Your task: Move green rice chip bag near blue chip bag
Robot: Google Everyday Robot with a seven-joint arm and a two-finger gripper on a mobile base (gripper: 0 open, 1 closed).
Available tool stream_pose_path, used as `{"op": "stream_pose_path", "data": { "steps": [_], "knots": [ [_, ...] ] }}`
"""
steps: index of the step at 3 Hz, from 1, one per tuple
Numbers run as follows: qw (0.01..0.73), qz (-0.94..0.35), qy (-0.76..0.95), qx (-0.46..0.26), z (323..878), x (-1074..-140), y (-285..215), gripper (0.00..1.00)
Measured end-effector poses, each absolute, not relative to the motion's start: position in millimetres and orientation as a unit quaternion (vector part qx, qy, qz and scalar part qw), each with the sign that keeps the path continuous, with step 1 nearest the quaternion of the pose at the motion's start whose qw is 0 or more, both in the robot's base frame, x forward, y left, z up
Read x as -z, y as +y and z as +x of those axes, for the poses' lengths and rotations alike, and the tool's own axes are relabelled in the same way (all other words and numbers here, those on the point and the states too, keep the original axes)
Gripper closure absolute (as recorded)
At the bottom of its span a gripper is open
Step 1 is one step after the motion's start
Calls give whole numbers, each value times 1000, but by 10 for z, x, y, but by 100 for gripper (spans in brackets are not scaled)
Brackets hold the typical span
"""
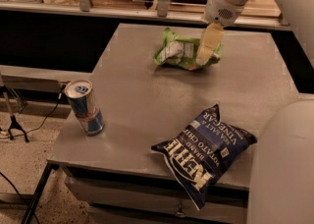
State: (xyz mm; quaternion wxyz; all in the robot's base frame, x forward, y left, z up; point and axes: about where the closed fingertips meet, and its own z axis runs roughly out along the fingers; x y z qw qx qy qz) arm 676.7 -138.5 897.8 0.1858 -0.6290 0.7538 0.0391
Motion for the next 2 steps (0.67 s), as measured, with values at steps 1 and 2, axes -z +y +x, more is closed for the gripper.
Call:
{"op": "stream_pose_path", "data": {
  "steps": [1,2],
  "knots": [
    [183,-609,769,-67,6783,-8738,-1437,0],
    [175,-602,774,-88,6731,-8523,-1413,16]
  ]
}}
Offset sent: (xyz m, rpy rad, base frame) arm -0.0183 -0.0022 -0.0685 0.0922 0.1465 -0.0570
